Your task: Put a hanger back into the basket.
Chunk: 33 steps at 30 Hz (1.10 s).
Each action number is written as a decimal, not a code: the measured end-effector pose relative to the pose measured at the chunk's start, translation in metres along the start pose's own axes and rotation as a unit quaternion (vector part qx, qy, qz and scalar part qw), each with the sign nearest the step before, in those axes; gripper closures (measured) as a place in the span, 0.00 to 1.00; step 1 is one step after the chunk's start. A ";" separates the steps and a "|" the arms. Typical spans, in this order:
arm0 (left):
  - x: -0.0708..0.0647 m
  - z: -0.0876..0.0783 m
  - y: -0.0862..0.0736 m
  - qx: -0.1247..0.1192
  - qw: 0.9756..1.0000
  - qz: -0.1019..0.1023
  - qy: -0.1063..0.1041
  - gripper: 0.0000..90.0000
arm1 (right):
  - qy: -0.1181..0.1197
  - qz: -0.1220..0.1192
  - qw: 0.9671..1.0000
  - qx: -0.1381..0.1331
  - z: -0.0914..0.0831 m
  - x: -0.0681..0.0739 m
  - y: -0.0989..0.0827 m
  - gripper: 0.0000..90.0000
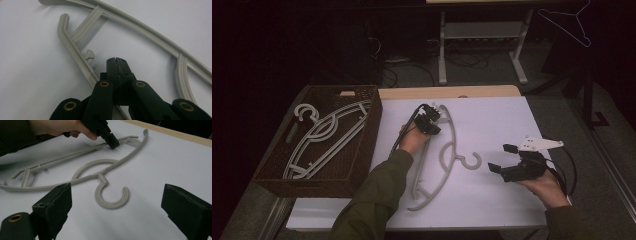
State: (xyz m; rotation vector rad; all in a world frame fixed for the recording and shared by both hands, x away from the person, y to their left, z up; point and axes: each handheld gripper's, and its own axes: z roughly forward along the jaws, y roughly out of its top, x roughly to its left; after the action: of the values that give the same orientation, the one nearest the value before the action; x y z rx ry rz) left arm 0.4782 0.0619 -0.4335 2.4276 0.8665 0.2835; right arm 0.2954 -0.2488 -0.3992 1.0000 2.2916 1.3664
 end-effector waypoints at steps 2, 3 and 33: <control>0.007 -0.005 -0.009 -0.007 1.000 -0.022 0.001 1.00 | 0.001 0.000 1.000 0.002 0.001 0.001 0.000 0.10; 0.011 -0.009 -0.015 -0.007 0.999 -0.030 0.008 1.00 | 0.001 -0.003 1.000 0.002 0.002 0.002 0.001 0.10; -0.029 -0.109 -0.114 -0.147 0.985 -0.058 -0.074 0.42 | 0.104 -0.043 0.985 0.133 0.139 0.119 0.039 1.00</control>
State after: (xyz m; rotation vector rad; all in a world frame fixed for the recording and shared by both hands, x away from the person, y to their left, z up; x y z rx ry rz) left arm 0.3566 0.1628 -0.4063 2.0886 0.8319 0.1724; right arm 0.3044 -0.0639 -0.4243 0.8544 2.6950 1.2035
